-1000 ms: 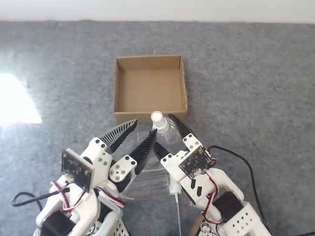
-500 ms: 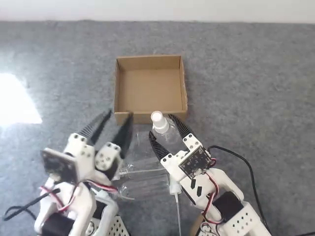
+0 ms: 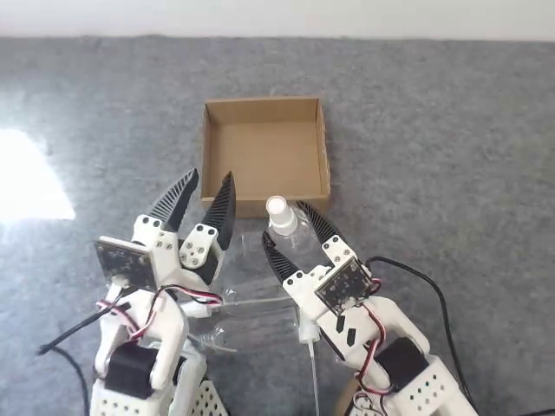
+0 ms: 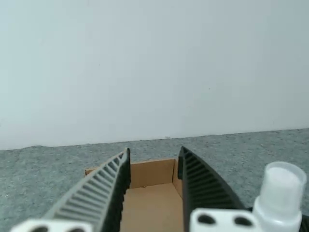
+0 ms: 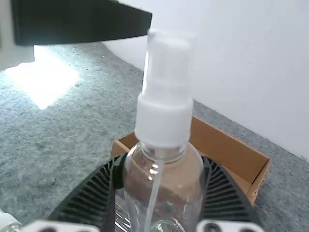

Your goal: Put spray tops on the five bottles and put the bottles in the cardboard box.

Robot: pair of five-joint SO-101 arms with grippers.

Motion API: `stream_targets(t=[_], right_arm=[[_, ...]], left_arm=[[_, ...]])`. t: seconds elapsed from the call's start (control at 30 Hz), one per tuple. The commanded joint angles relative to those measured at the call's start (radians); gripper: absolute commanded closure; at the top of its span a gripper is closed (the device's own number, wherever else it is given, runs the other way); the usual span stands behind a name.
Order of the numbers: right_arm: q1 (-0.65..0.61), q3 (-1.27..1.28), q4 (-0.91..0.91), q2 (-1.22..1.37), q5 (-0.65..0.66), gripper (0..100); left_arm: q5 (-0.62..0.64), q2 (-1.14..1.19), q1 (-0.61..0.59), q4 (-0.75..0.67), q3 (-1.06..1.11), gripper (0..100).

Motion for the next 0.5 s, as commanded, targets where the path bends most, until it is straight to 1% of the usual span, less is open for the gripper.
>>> stream_targets(t=[0.0,0.2,0.37,0.47], right_arm=[[-0.008,-0.008,-0.001,-0.035,-0.006,88.8],[-0.008,-0.006,-0.001,-0.035,-0.006,88.8],[-0.008,-0.006,-0.001,-0.035,-0.006,88.8],[-0.008,-0.006,-0.001,-0.035,-0.006,88.8]], left_arm=[[0.02,-0.011,0.002,-0.029,-0.004,85],[0.017,-0.009,0.101,-0.029,0.03,85],[0.017,-0.008,0.135,-0.026,0.045,85],[0.015,-0.008,0.169,0.003,0.042,85]])
